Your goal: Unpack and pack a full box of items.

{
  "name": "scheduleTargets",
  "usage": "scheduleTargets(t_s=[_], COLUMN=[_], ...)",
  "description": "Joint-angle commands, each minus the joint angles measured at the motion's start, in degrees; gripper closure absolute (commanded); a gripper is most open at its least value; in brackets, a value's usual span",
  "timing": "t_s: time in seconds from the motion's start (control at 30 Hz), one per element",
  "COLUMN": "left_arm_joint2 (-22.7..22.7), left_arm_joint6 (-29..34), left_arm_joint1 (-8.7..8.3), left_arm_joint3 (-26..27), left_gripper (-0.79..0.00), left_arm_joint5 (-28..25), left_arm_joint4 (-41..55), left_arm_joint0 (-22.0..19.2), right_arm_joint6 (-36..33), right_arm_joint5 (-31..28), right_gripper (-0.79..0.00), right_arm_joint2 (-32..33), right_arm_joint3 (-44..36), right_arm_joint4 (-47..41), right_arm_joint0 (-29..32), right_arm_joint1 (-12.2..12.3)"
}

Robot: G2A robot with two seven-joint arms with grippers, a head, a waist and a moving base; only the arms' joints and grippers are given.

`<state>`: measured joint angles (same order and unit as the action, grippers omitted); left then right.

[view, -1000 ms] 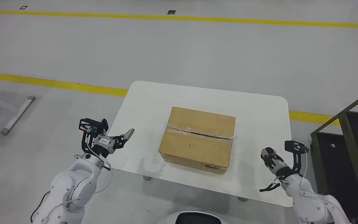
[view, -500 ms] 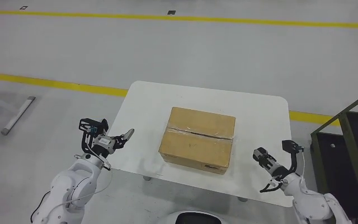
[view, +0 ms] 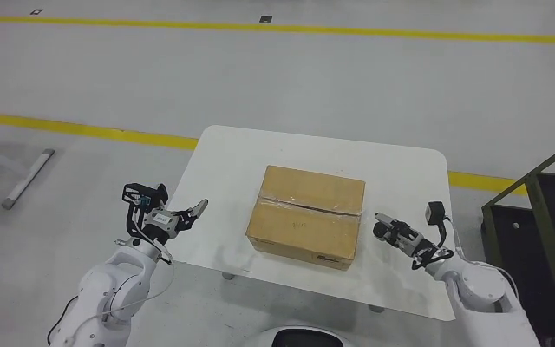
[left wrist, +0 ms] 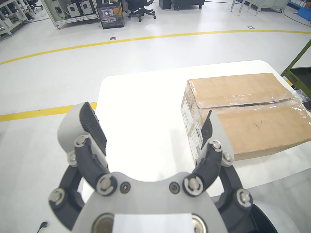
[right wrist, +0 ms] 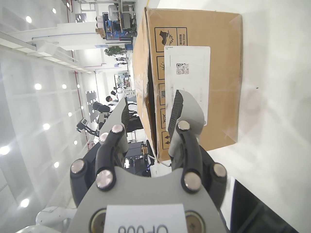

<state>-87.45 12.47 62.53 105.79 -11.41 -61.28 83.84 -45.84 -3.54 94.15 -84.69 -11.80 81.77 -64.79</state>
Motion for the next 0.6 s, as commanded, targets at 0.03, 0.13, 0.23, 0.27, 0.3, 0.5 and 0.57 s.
scheduleTargets(t_s=[0.03,0.13,0.23,0.27,0.3,0.5,0.57], left_arm_joint2=[0.0,0.0,0.0,0.0,0.0,0.0,0.0], left_arm_joint6=[0.0,0.0,0.0,0.0,0.0,0.0,0.0], left_arm_joint1=[0.0,0.0,0.0,0.0,0.0,0.0,0.0], left_arm_joint3=[0.0,0.0,0.0,0.0,0.0,0.0,0.0], left_gripper=[-0.785,-0.785,-0.785,-0.785,-0.785,-0.785,-0.785], left_arm_joint5=[0.0,0.0,0.0,0.0,0.0,0.0,0.0], left_arm_joint4=[0.0,0.0,0.0,0.0,0.0,0.0,0.0], left_arm_joint0=[0.0,0.0,0.0,0.0,0.0,0.0,0.0], right_arm_joint6=[-0.09,-0.08,0.14,0.27,0.49,1.38,1.73], right_arm_joint5=[-0.21,-0.25,-0.05,0.11,0.31,0.77,0.92], right_gripper=[-0.379,-0.372,-0.369,-0.369,-0.372,-0.231,-0.012], right_arm_joint2=[-1.17,-2.29,-3.38,-3.72,-4.08,-5.96,-6.17], right_arm_joint3=[1.55,2.7,3.34,3.65,3.98,5.51,5.38], right_arm_joint4=[-0.13,-0.64,-0.14,0.28,0.31,1.11,1.53], right_arm_joint0=[-1.47,-2.78,-3.84,-4.21,-4.64,-6.86,-7.11], right_arm_joint1=[-0.04,-0.12,-0.16,-0.15,-0.18,-0.26,-0.23])
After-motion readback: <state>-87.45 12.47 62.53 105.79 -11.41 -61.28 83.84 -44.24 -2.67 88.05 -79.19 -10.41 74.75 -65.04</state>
